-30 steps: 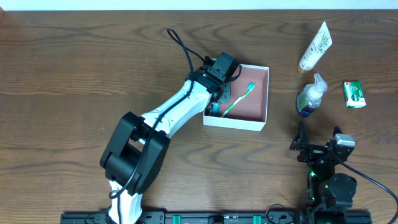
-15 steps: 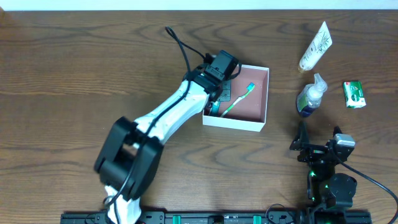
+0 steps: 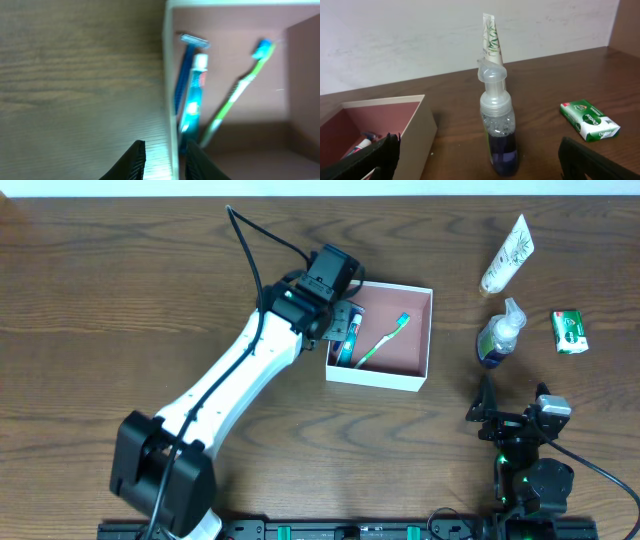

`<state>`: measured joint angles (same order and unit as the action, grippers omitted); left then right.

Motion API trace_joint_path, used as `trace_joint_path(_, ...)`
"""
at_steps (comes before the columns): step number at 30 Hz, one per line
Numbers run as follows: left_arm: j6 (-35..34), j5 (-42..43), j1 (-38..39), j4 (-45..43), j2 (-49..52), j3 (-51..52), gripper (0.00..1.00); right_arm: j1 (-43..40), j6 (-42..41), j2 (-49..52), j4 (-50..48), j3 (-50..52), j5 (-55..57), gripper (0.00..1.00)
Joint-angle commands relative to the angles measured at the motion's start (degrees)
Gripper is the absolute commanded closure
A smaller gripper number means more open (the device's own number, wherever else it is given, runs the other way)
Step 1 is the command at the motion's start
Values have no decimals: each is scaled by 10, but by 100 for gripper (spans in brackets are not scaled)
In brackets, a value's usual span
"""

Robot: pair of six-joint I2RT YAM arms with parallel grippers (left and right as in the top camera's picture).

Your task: Pack container

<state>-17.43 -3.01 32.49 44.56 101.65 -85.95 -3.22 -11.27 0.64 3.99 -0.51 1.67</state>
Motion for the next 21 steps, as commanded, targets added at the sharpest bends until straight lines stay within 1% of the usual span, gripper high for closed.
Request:
trace_joint_path(1, 24, 0, -11, 4, 19, 1, 72, -6, 8, -3, 1, 2, -2, 1)
trace_joint_path(6, 52, 42, -12, -7, 25, 1, 72, -6, 8, -3, 1, 2, -2, 1)
trace_joint_path(11, 54, 43, -12, -7, 41, 1, 71, -6, 8, -3, 1, 2, -2, 1)
trace_joint_path(21, 54, 43, -12, -9, 90, 1, 71, -6, 8, -3, 1, 2, -2, 1)
